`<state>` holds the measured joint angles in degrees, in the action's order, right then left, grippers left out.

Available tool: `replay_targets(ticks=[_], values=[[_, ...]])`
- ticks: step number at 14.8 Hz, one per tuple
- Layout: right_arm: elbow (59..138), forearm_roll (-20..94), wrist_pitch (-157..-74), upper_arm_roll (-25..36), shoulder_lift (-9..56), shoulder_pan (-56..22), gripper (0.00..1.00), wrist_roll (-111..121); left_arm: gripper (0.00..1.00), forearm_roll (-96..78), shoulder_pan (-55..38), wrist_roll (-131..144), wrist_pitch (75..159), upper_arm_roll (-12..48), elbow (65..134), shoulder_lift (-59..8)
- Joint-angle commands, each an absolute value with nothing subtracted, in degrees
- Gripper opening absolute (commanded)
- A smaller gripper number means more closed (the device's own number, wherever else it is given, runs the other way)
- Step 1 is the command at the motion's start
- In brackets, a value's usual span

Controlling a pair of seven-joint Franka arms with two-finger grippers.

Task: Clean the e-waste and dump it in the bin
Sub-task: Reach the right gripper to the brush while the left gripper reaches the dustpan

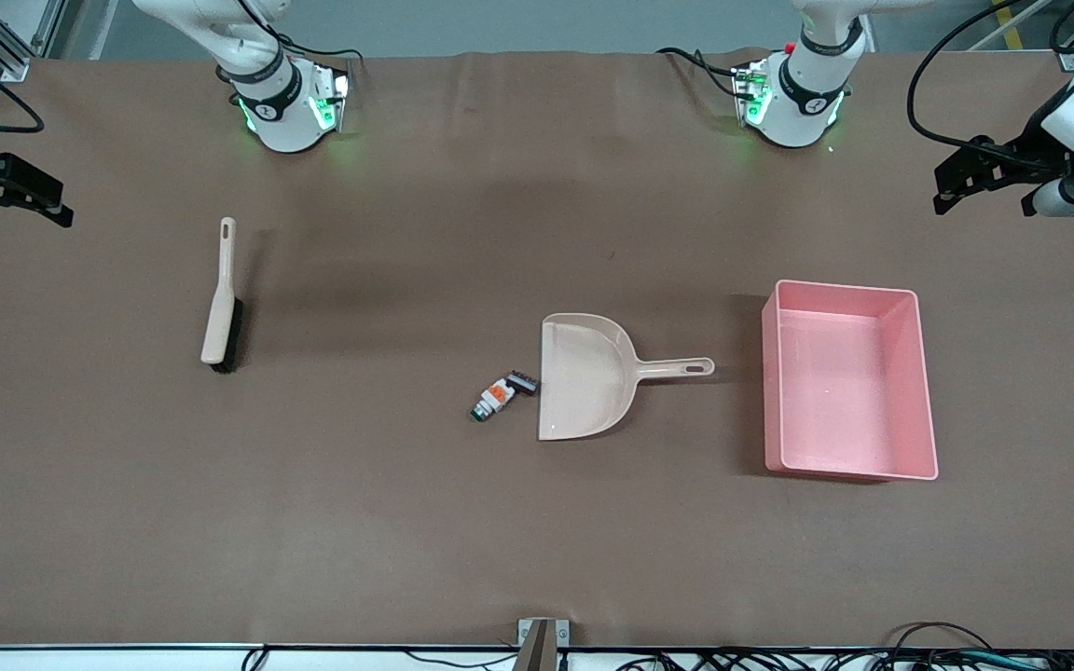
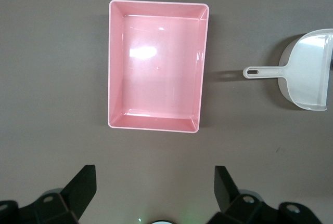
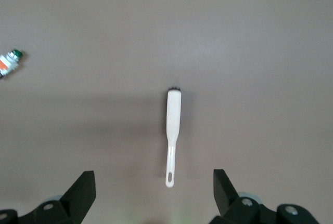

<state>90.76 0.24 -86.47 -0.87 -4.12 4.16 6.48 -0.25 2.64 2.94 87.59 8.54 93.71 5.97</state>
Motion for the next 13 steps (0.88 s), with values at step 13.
replay_targets(ticks=[13], values=[[104.56, 0.35, -93.33, -0.97, -7.12, 1.14, 1.0, 5.71, 1.0, -5.98, 1.67, -23.08, 99.12, 12.29, 90.96, -9.83]])
